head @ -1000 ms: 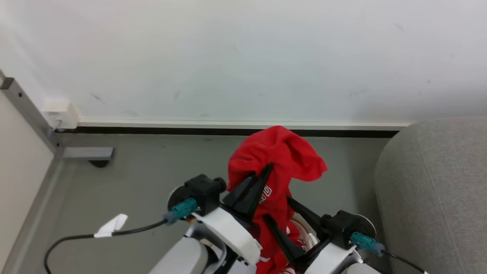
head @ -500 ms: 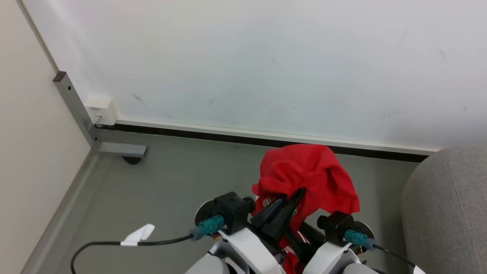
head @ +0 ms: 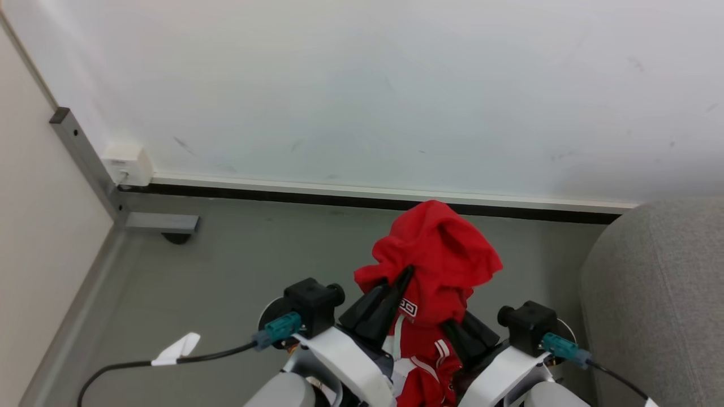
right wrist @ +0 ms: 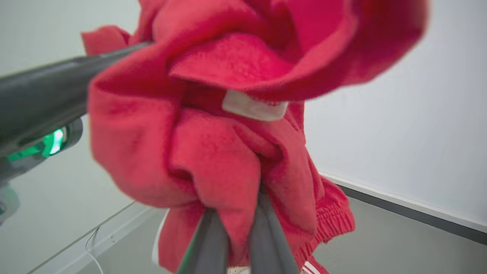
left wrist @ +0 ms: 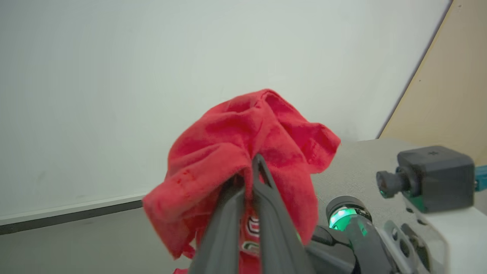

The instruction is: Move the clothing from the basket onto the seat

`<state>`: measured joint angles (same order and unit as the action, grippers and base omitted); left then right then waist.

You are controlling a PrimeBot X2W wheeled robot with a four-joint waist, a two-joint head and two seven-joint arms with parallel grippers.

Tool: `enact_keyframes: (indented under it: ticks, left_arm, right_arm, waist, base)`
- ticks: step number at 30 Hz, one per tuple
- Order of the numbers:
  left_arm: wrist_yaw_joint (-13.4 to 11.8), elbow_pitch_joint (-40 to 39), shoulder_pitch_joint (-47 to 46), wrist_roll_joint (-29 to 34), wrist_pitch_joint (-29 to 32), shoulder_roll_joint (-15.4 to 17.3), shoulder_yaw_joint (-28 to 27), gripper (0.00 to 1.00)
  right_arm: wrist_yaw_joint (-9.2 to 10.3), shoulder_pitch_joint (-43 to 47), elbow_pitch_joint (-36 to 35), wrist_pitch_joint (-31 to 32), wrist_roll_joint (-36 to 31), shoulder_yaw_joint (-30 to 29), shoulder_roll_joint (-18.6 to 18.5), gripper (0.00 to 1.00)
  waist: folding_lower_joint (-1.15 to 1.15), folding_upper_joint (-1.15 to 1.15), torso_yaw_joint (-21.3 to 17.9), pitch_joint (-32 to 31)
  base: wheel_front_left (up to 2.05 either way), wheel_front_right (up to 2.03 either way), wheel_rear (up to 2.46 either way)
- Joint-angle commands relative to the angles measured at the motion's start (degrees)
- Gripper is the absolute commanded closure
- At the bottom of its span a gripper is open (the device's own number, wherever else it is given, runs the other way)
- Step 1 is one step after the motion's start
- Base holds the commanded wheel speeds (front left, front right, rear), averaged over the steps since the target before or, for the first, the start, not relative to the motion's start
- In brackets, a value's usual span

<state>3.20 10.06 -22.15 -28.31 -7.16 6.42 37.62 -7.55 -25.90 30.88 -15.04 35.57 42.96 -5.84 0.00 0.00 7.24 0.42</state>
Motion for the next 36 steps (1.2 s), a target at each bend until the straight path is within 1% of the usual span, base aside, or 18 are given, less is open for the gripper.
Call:
enact_keyframes:
  ticks: [1,2,3,4,5,8,12,18,26,31,36]
  left_arm:
    - [-0.2,0.5,-0.1,-0.1,-0.5,0.7,-0.3,1.0]
    - [-0.1,0.7,-0.2,-0.3,-0.5,0.7,-0.4,0.84]
    - [0.1,0.8,-0.2,-0.5,-0.4,0.7,-0.3,0.55]
    - [0.3,0.7,-0.1,-0.8,-0.6,0.6,-0.3,0.1]
    - [0.6,0.4,-0.1,-1.2,-1.0,0.5,-0.3,0.0]
    - [1.2,0.1,0.2,-1.1,-1.1,0.9,0.5,0.0]
    - [1.2,-0.2,0.5,-0.6,-1.7,1.5,0.7,0.0]
    - [1.3,-0.7,-0.9,1.3,-3.2,3.2,1.1,0.0]
    - [1.5,-0.7,-2.3,3.5,-5.1,4.6,2.0,0.0]
    - [1.2,-0.4,-2.8,4.9,-6.0,5.3,2.2,0.0]
    - [1.1,0.2,-2.9,5.3,-6.3,5.8,2.8,0.0]
  right_arm:
    - [0.12,1.1,-1.2,-0.2,-0.5,-1.3,-0.7,1.0]
    - [0.12,1.5,-2.0,-0.2,-0.9,-2.3,-0.9,1.0]
    - [0.12,1.9,-2.8,-0.2,-1.1,-3.2,-1.1,1.0]
    - [0.12,2.3,-3.5,-0.2,-1.5,-4.3,-1.2,1.0]
    - [0.12,2.8,-4.2,-0.2,-1.8,-5.0,-1.3,1.0]
    - [0.12,3.5,-6.0,-0.2,-2.9,-7.8,-1.7,1.0]
    - [0.12,4.3,-8.1,-0.2,-4.5,-11.5,-2.1,1.0]
    - [0.12,4.8,-10.9,-0.2,-6.9,-15.4,-2.9,1.0]
    - [0.12,6.4,-14.1,-0.2,-8.6,-19.6,-4.0,1.0]
    - [0.12,8.4,-16.8,-0.2,-9.6,-22.2,-4.1,1.0]
    - [0.12,10.2,-19.3,-0.1,-10.4,-24.8,-2.9,1.0]
  waist:
    - [0.0,0.0,-0.7,0.4]
    - [0.0,0.0,-1.0,0.5]
    - [0.0,0.0,-1.4,0.6]
    - [0.0,0.0,-1.8,0.8]
    - [0.0,0.0,-2.4,1.0]
    - [0.0,0.0,-4.2,1.6]
    - [0.0,0.0,-7.5,2.6]
    - [0.0,0.0,-13.7,4.8]
    - [0.0,0.0,-22.2,6.7]
    - [0.0,0.0,-27.0,7.8]
    - [0.0,0.0,-30.8,8.9]
  base:
    - [0.0,0.0,0.0]
    - [0.0,0.0,0.0]
    - [0.0,0.0,0.0]
    - [0.0,0.0,0.0]
    - [0.0,0.0,0.0]
    - [0.0,0.0,0.0]
    - [0.0,0.0,0.0]
    - [0.0,0.0,0.0]
    - [0.0,0.0,0.0]
    - [0.0,0.0,0.0]
    - [0.0,0.0,0.0]
